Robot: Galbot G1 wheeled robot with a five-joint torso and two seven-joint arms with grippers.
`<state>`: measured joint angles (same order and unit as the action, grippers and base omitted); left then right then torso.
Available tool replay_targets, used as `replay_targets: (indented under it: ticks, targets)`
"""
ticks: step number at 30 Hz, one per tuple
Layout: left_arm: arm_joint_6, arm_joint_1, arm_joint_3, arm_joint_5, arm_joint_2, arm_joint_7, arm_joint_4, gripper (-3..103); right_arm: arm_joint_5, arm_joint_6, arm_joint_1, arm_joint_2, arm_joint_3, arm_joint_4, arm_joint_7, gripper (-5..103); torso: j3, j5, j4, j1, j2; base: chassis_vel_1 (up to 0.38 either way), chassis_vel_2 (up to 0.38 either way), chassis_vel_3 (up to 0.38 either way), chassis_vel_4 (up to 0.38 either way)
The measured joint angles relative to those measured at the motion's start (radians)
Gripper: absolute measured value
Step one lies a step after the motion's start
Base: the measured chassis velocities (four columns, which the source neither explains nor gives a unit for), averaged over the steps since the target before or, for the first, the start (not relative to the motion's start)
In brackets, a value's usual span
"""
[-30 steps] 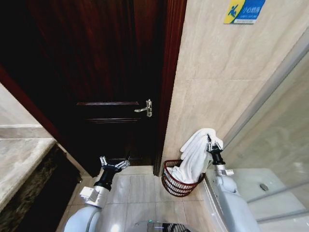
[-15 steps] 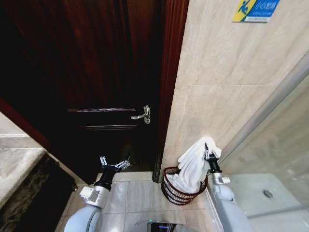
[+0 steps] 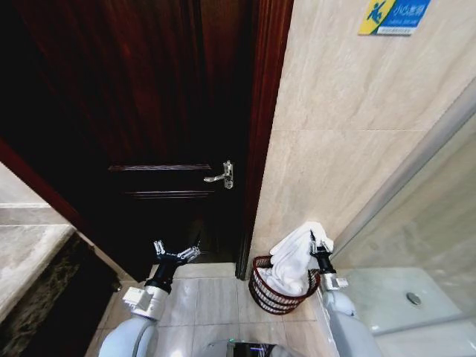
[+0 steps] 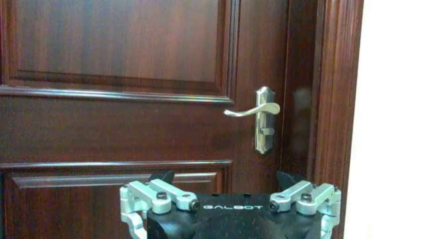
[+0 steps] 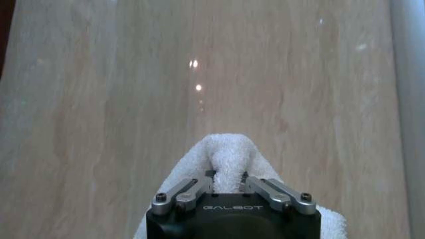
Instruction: Discard the used towel into the hamper.
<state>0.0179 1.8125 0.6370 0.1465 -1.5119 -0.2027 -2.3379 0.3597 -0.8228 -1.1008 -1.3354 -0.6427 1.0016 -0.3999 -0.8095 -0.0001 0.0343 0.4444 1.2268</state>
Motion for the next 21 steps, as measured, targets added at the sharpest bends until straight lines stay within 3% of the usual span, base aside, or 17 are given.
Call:
replay_targets:
  ticks: [21]
  targets:
    - [0.0,0.0,0.0,0.0,0.0,0.0,0.0,100,-0.076,0.0,0.074,-0.072,0.011,-0.249,-0.035,10,0.0,0.0001,0.0002,0.0,0.0,0.0,0.0,0.0,0.0]
